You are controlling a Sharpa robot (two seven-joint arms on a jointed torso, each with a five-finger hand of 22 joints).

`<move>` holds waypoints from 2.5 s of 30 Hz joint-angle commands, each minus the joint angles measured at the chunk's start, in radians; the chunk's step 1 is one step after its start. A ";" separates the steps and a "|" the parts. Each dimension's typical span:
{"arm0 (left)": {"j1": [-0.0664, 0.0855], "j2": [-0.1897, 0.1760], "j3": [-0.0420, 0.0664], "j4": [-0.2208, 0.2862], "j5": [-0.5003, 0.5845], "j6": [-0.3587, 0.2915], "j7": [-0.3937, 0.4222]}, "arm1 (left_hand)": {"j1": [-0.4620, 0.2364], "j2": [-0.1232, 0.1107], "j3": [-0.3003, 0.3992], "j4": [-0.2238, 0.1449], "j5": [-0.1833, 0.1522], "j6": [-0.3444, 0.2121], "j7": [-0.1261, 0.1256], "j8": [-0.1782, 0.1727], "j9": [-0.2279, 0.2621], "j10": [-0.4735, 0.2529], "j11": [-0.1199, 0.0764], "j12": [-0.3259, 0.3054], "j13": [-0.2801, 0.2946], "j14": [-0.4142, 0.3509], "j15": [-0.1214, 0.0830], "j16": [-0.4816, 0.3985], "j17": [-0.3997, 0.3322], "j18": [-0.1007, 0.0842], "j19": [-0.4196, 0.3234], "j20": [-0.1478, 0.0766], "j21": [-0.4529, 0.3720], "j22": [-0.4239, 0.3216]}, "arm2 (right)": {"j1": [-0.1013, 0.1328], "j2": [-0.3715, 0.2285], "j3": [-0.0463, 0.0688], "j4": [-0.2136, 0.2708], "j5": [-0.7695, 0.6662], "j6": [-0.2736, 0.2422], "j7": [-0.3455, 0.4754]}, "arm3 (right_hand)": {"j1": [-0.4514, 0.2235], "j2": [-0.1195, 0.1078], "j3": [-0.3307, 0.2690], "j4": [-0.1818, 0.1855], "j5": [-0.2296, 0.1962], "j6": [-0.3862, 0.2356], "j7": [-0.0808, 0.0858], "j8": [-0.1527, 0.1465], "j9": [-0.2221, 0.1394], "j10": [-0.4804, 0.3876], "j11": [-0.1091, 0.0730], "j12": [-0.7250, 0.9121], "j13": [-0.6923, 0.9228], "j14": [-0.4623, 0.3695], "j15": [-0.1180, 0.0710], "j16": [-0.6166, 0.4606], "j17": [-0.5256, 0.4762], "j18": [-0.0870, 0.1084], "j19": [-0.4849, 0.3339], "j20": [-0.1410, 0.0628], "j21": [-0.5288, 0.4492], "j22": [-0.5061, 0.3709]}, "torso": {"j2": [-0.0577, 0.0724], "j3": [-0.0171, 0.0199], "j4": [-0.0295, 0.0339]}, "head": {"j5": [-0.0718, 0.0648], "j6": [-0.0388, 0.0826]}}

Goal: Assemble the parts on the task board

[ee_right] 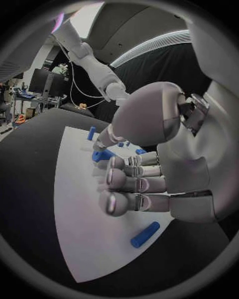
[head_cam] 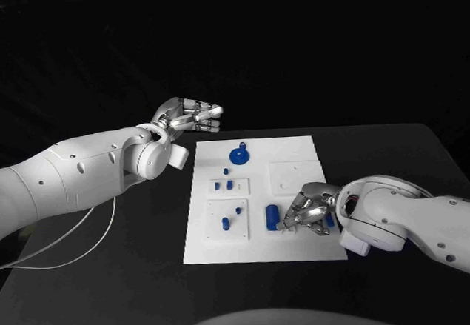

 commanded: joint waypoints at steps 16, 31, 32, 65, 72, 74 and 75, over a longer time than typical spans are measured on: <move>-0.001 0.000 -0.006 0.001 0.007 0.017 -0.001 | -0.007 0.001 0.001 0.000 -0.002 -0.003 -0.002 -0.003 0.000 -0.004 0.001 0.003 0.000 -0.002 0.002 -0.005 0.000 0.000 0.001 0.002 0.005 -0.001 | -0.009 0.022 0.000 -0.027 -0.023 -0.071 -0.061 | -0.072 -0.017 0.153 0.024 -0.114 0.007 -0.010 -0.004 0.071 0.007 -0.010 0.006 0.001 -0.001 -0.007 0.003 0.000 0.005 0.056 -0.003 0.010 0.000 | 0.000 -0.0005 0.0004 | 0.001 -0.003; -0.001 -0.004 -0.011 0.005 0.006 0.020 -0.008 | -0.007 0.001 0.001 0.000 -0.002 -0.003 -0.002 -0.003 0.000 -0.004 0.001 0.003 0.000 -0.002 0.002 -0.005 0.000 0.000 0.001 0.002 0.005 -0.001 | -0.016 0.026 -0.001 -0.035 -0.028 -0.047 -0.064 | -0.074 -0.023 0.165 0.003 -0.125 0.011 -0.011 -0.004 0.071 0.007 -0.010 0.005 -0.001 -0.001 -0.008 0.003 0.000 0.003 0.057 -0.004 0.012 0.001 | 0.000 -0.0003 -0.0003 | 0.003 0.000; -0.001 -0.004 -0.012 0.005 0.006 0.020 -0.008 | -0.007 0.001 0.001 0.000 -0.002 -0.003 -0.002 -0.003 0.000 -0.004 0.001 0.003 0.000 -0.002 0.002 -0.005 0.000 0.000 0.001 0.002 0.005 -0.001 | -0.017 0.027 -0.001 -0.035 -0.028 -0.047 -0.064 | -0.073 -0.024 0.165 0.001 -0.125 0.011 -0.011 -0.004 0.071 0.007 -0.010 0.005 -0.001 -0.001 -0.008 0.003 0.000 0.003 0.056 -0.004 0.011 0.000 | 0.000 -0.0003 -0.0003 | 0.003 0.000; -0.001 -0.014 -0.013 0.016 0.006 0.004 0.012 | -0.005 0.012 0.002 -0.020 -0.001 0.001 -0.002 -0.004 0.000 0.001 0.000 0.003 0.000 0.003 0.000 -0.005 0.001 -0.001 0.001 0.001 0.009 -0.002 | -0.018 -0.140 0.155 -0.056 -0.120 0.064 0.027 | -0.020 -0.013 0.136 -0.024 -0.134 0.002 0.003 -0.005 -0.101 0.012 -0.003 0.025 0.017 -0.001 -0.003 0.013 0.004 0.004 0.057 0.001 0.027 0.007 | 0.000 0.0007 -0.0011 | -0.042 0.028; -0.001 -0.015 -0.013 0.018 0.002 0.007 0.011 | -0.005 0.013 0.003 -0.027 -0.001 0.000 -0.002 -0.004 0.000 0.000 0.001 0.003 0.000 0.004 0.000 -0.004 0.001 -0.001 0.001 0.000 0.009 -0.002 | -0.018 -0.168 0.159 -0.061 -0.180 0.118 -0.014 | -0.026 -0.009 0.158 -0.035 -0.145 0.018 -0.002 -0.004 -0.112 0.013 -0.006 0.017 0.011 -0.001 -0.004 0.013 0.005 -0.003 0.056 -0.001 0.029 0.011 | 0.000 -0.0001 -0.0006 | -0.047 0.023; -0.001 -0.015 -0.013 0.019 0.000 0.007 0.012 | -0.005 0.013 0.003 -0.027 -0.001 0.000 -0.002 -0.004 0.000 0.000 0.001 0.003 0.000 0.004 0.000 -0.004 0.001 -0.001 0.001 0.000 0.009 -0.002 | -0.019 -0.171 0.159 -0.062 -0.201 0.124 -0.026 | -0.029 -0.010 0.160 -0.034 -0.145 0.021 -0.003 -0.004 -0.109 0.013 -0.007 0.016 0.010 -0.002 -0.005 0.013 0.006 -0.004 0.056 -0.002 0.028 0.011 | 0.000 -0.0007 -0.0004 | -0.051 0.024; -0.001 -0.016 -0.013 0.020 -0.001 0.007 0.012 | -0.006 0.013 0.003 -0.027 -0.001 0.000 -0.002 -0.004 0.000 0.000 0.001 0.003 0.000 0.004 0.000 -0.004 0.001 -0.001 0.000 0.001 0.009 -0.003 | -0.020 -0.172 0.158 -0.063 -0.209 0.125 -0.031 | -0.031 -0.011 0.162 -0.034 -0.146 0.022 -0.004 -0.005 -0.105 0.014 -0.007 0.015 0.010 -0.002 -0.005 0.012 0.006 -0.006 0.056 -0.003 0.027 0.012 | 0.000 -0.0007 -0.0004 | -0.051 0.024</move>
